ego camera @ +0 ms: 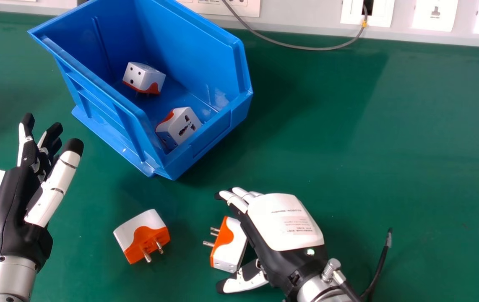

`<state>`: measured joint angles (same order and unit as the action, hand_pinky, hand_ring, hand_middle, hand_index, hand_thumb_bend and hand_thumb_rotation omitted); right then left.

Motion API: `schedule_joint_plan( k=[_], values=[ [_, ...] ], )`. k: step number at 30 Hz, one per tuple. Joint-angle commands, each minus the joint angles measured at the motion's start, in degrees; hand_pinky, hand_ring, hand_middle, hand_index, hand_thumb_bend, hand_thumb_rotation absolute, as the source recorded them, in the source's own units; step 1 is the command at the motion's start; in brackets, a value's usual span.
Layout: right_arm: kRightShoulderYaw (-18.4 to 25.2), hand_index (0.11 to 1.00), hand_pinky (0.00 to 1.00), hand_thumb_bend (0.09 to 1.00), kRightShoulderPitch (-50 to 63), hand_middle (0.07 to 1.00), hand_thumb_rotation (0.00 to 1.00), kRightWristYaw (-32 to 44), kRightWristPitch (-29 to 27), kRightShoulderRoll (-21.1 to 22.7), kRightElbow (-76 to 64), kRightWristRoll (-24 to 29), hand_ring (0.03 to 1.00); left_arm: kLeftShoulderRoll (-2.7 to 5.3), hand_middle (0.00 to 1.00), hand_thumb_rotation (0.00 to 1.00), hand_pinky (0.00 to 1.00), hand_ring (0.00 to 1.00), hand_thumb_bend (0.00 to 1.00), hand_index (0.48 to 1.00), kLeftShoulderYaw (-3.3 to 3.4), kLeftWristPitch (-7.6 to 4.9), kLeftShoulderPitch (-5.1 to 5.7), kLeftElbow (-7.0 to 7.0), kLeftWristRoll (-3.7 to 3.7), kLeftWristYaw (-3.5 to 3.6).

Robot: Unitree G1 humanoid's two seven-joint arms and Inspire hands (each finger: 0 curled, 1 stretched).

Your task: Pick all objects and put in blue box

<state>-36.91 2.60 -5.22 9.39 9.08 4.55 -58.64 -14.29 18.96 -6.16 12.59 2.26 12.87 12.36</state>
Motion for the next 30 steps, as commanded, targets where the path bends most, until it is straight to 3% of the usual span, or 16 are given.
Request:
schedule_joint_plan(
  k=[1,5,9,14,20,25,30],
  values=[
    [-0.88,0.834,0.74,0.600,0.37,0.862,0.23,2.03,0.17,0.92,2.78,0.82,0.829,-0.29,0.97,0.56,0.98,0.99,0.48,0.941,0.55,-0.68,-0.02,1.79,0.13,-0.08],
    [-0.59,0.799,0.70,0.585,0.09,0.828,0.21,0.41,-1.80,1.34,3.58,1.82,0.795,-0.23,0.97,0.55,0.97,0.99,0.48,0.941,0.57,-1.36,-0.31,1.27,0.21,0.13],
    [-0.74,0.721,0.60,0.551,0.03,0.746,0.12,-1.51,-2.92,1.72,4.17,1.88,0.706,-0.06,0.97,0.55,0.97,0.99,0.48,0.941,0.59,-1.01,0.04,2.06,0.29,-0.09],
    [-1.02,0.608,0.51,0.520,-0.59,0.659,0.12,-3.52,-4.46,2.17,5.35,2.12,0.597,-0.16,0.97,0.55,0.97,0.98,0.47,0.942,0.64,-0.90,0.13,2.46,0.26,-0.17],
    [-0.72,0.597,0.47,0.516,-0.70,0.624,0.09,-4.75,-6.12,2.44,5.86,3.15,0.554,-0.24,0.97,0.55,0.97,0.98,0.47,0.942,0.59,-0.23,0.38,3.09,0.19,-0.33],
    [-0.38,0.585,0.42,0.506,-0.54,0.575,0.06,-5.07,-6.74,2.55,5.85,4.40,0.506,-0.36,0.97,0.55,0.97,0.98,0.47,0.942,0.44,-0.53,0.26,2.99,-0.30,-0.41],
    [-0.20,0.575,0.39,0.500,-0.74,0.547,0.04,-4.88,-6.15,2.28,5.91,4.67,0.475,-0.33,0.97,0.55,0.97,0.98,0.46,0.942,0.60,-0.82,-0.11,2.28,0.37,0.00]
  ],
)
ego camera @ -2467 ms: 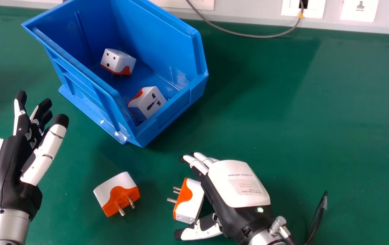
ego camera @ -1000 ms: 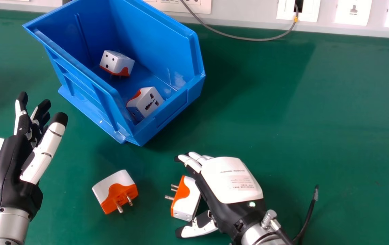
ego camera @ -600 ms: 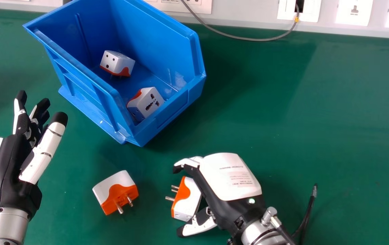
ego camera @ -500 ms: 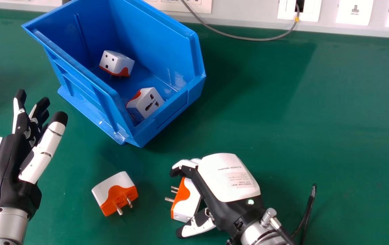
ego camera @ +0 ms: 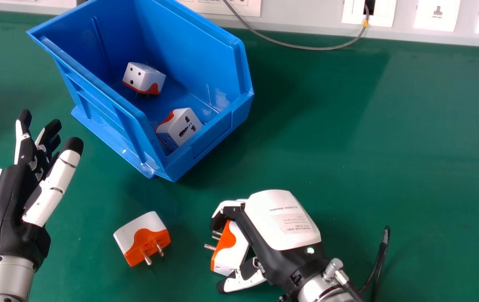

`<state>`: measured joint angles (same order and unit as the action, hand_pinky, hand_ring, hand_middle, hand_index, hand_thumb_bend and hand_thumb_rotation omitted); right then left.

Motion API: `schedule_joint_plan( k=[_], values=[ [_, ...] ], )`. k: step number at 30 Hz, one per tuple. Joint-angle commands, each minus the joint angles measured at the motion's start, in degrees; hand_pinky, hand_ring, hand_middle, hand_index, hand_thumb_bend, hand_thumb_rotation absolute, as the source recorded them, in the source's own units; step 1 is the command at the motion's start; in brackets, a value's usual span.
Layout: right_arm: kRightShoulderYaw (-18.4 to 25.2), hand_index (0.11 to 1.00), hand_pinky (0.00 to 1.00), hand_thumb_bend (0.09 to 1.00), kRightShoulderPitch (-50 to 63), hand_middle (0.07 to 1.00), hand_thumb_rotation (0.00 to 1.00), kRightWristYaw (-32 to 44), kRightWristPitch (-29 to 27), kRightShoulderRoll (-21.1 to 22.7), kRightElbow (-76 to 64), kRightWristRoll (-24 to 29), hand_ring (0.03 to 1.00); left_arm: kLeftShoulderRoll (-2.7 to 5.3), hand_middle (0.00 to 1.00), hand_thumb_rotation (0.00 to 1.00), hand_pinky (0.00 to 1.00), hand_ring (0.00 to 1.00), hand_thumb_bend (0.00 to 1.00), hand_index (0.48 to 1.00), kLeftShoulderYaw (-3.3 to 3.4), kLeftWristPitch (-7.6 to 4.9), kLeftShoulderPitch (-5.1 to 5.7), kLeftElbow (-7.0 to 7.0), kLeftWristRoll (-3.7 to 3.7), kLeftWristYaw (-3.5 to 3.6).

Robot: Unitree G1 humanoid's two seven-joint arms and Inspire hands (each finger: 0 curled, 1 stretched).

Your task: Pick all objects and put in blue box

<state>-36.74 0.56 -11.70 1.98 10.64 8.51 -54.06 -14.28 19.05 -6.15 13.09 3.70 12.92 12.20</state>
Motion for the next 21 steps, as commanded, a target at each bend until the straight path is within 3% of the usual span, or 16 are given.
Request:
schedule_joint_plan(
  k=[1,4,11,15,21],
  values=[
    [-0.33,0.575,0.39,0.500,1.32,0.547,0.04,1.58,1.26,0.71,1.88,0.16,0.475,-0.34,0.97,0.55,0.97,0.98,0.46,0.942,0.53,-0.81,-0.63,0.83,0.39,0.19],
    [-0.23,0.569,0.37,0.496,1.36,0.530,0.02,1.41,1.14,0.70,1.54,0.26,0.456,-0.25,0.97,0.56,0.97,0.98,0.46,0.942,0.64,-0.64,-0.53,0.89,0.59,0.23],
    [0.02,0.565,0.35,0.492,1.37,0.516,0.01,1.25,0.94,0.64,1.12,0.54,0.439,-0.09,0.96,0.56,0.97,0.98,0.45,0.940,0.45,0.85,0.08,2.80,0.60,-0.21],
    [0.78,0.564,0.35,0.491,1.53,0.513,0.01,0.28,0.46,0.14,-0.97,1.18,0.436,-0.31,0.96,0.56,0.96,0.98,0.45,0.939,0.47,0.57,-0.22,2.08,0.05,-0.23],
    [1.91,0.561,0.34,0.490,2.09,0.508,0.00,0.00,0.32,0.13,-4.22,2.05,0.429,-0.15,0.96,0.56,0.96,0.97,0.45,0.938,0.52,0.59,-0.42,1.92,0.31,-0.21]
  ],
)
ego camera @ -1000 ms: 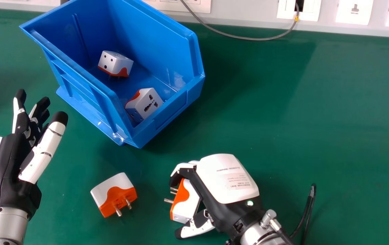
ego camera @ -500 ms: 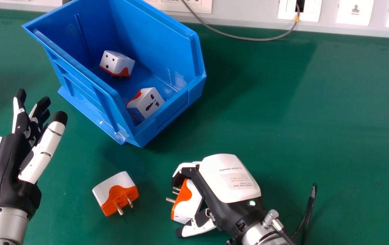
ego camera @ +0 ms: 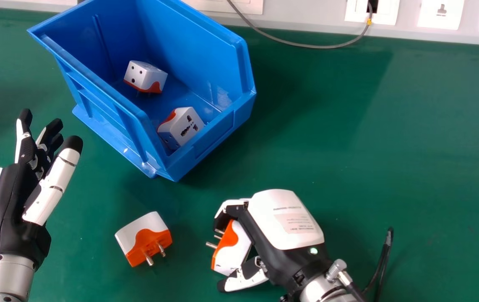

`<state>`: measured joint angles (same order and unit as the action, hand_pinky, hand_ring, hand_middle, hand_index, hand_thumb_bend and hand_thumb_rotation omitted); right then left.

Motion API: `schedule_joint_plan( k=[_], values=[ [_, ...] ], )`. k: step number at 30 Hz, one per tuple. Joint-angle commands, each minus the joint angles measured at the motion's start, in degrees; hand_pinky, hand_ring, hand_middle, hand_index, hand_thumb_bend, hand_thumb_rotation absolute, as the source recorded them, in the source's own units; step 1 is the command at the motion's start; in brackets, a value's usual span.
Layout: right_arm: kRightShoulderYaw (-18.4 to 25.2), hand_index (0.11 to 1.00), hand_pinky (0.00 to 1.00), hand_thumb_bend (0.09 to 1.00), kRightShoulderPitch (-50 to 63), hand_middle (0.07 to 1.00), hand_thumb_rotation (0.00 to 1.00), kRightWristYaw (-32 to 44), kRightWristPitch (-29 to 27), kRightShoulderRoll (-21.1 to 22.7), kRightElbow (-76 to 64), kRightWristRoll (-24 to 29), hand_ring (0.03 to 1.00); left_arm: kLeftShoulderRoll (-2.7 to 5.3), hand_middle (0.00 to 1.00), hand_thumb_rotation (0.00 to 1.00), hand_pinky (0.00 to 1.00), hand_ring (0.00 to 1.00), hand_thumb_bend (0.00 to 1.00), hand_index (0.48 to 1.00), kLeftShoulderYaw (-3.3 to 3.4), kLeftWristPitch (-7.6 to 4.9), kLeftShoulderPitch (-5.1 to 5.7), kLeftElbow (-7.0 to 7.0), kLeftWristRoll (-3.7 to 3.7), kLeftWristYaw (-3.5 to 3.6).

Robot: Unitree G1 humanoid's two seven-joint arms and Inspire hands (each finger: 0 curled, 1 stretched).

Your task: Pick all objects and put in blue box

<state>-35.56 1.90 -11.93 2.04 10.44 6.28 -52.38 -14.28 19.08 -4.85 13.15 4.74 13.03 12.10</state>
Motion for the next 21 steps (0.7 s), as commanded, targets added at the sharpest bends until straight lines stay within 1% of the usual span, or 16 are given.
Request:
schedule_joint_plan(
  k=[1,3,5,6,8,9,10,11,14,16,19,21],
  values=[
    [1.02,0.559,0.34,0.490,1.00,0.509,0.00,0.63,0.46,0.31,-3.01,0.67,0.429,-0.19,0.96,0.56,0.96,0.97,0.45,0.937,0.43,-1.10,-0.66,0.46,0.06,-0.01],
    [1.60,0.558,0.34,0.489,1.48,0.509,0.00,1.44,0.68,0.26,-4.78,1.28,0.429,-0.35,0.96,0.56,0.96,0.97,0.45,0.937,0.48,-1.98,-0.85,-0.45,-0.15,0.28],
    [2.19,0.558,0.34,0.489,2.05,0.509,0.00,2.40,0.79,0.25,-6.75,2.05,0.428,-0.24,0.96,0.56,0.96,0.97,0.45,0.937,0.58,-2.19,-0.65,-0.28,0.05,0.36],
    [2.40,0.560,0.33,0.488,2.40,0.508,0.00,2.79,0.80,0.23,-7.79,2.34,0.426,-0.15,0.96,0.56,0.96,0.97,0.45,0.937,0.64,-2.21,-0.44,-0.01,0.15,0.36],
    [2.73,0.562,0.33,0.488,2.94,0.506,0.00,3.45,0.86,0.23,-9.66,2.82,0.424,-0.01,0.96,0.56,0.96,0.97,0.45,0.937,0.56,-1.54,-0.04,1.11,0.29,0.19],
    [2.88,0.562,0.33,0.488,3.14,0.506,0.00,3.83,0.93,0.23,-10.55,3.00,0.424,-0.02,0.96,0.56,0.96,0.97,0.45,0.937,0.46,-1.24,0.08,1.63,0.14,0.05],
    [3.06,0.563,0.33,0.487,3.33,0.504,0.00,4.30,0.98,0.24,-11.44,3.20,0.421,-0.05,0.96,0.56,0.96,0.97,0.45,0.937,0.38,-1.13,0.08,1.82,0.02,-0.01],
    [3.30,0.563,0.33,0.487,3.57,0.504,0.00,4.82,0.99,0.26,-12.48,3.44,0.421,-0.11,0.96,0.56,0.96,0.97,0.45,0.937,0.38,-1.26,0.01,1.62,-0.09,0.01],
    [3.94,0.565,0.33,0.487,4.31,0.500,0.00,6.30,1.04,0.24,-15.35,4.12,0.418,-0.18,0.96,0.56,0.96,0.97,0.45,0.937,0.61,-1.61,0.01,1.02,-0.04,0.14],
    [4.40,0.566,0.32,0.487,4.74,0.498,0.00,7.22,1.06,0.21,-17.13,4.57,0.416,-0.23,0.96,0.56,0.96,0.97,0.45,0.936,0.61,-1.58,0.04,1.08,-0.06,0.18],
    [5.03,0.567,0.32,0.486,5.26,0.497,0.00,8.40,1.05,0.17,-19.41,5.19,0.414,-0.17,0.96,0.56,0.96,0.97,0.45,0.936,0.48,-1.28,0.11,1.53,0.10,0.28],
    [5.40,0.570,0.32,0.486,5.68,0.496,0.00,8.92,0.99,0.14,-21.22,5.31,0.414,-0.22,0.96,0.56,0.96,0.97,0.45,0.936,0.53,-1.48,0.05,1.28,0.01,0.30]
  ],
)
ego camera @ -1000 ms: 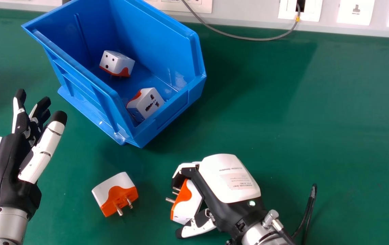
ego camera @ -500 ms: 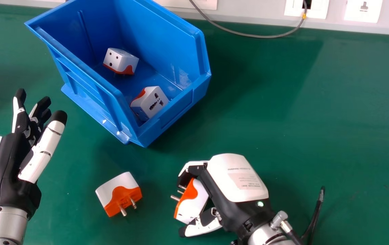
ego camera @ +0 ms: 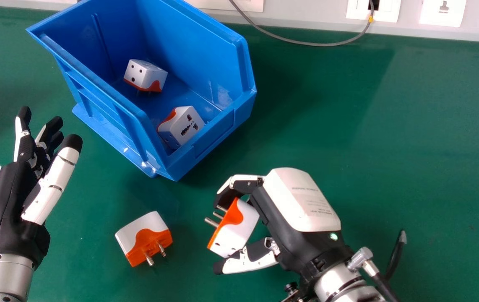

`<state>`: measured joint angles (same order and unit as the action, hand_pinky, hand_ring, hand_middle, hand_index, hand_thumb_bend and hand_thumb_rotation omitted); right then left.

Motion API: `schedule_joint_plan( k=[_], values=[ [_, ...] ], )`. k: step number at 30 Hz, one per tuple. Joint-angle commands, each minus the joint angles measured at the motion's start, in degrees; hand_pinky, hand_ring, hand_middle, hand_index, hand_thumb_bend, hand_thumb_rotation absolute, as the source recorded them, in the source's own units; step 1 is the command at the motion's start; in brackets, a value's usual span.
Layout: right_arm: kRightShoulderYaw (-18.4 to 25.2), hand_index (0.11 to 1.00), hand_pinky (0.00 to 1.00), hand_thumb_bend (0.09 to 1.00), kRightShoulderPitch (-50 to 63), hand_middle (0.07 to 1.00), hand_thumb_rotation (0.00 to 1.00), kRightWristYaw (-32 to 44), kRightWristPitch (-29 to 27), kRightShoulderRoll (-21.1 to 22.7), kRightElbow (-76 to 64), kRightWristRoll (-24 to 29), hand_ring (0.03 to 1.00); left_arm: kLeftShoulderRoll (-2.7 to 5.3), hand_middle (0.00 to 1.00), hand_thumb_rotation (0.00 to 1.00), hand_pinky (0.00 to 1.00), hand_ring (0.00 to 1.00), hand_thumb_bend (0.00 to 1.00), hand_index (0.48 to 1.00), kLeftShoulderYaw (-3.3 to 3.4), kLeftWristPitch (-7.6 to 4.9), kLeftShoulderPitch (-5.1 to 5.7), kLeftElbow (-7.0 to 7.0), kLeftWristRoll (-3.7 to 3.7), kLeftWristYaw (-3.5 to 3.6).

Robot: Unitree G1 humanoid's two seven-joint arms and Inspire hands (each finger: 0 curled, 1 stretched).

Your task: Pick all objects and put in blue box

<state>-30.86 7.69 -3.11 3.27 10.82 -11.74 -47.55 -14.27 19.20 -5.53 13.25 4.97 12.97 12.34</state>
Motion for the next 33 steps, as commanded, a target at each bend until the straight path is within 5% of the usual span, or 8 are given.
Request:
schedule_joint_plan(
  k=[1,7,11,18,33],
  values=[
    [0.91,0.570,0.32,0.486,0.04,0.496,0.00,0.42,-0.24,-0.27,-4.05,0.54,0.414,-0.27,0.96,0.56,0.96,0.97,0.45,0.936,0.43,-0.97,-0.22,0.75,0.05,0.10],
    [2.17,0.574,0.31,0.485,1.07,0.498,0.00,3.27,0.38,-0.27,-9.95,0.49,0.414,-0.32,0.96,0.55,0.97,0.97,0.45,0.937,0.35,-1.27,-0.23,0.68,-0.47,-0.03],
    [3.65,0.545,0.32,0.487,0.40,0.516,0.00,4.52,0.27,-0.31,-13.27,0.46,0.431,-0.35,0.96,0.55,0.97,0.97,0.46,0.938,0.57,-1.46,-0.61,-0.16,-0.01,0.27],
    [7.44,0.530,0.33,0.489,-4.54,0.522,0.00,5.37,0.49,-0.96,-15.36,0.00,0.440,-0.11,0.96,0.55,0.97,0.97,0.46,0.939,0.54,-0.67,-0.55,0.51,0.52,0.12],
    [9.80,0.501,0.33,0.493,-28.47,0.525,0.00,1.10,-1.60,-4.94,0.75,0.54,0.446,-0.36,0.96,0.54,0.97,0.97,0.46,0.936,0.40,-1.59,-1.60,-1.55,-0.33,0.10]
  ],
)
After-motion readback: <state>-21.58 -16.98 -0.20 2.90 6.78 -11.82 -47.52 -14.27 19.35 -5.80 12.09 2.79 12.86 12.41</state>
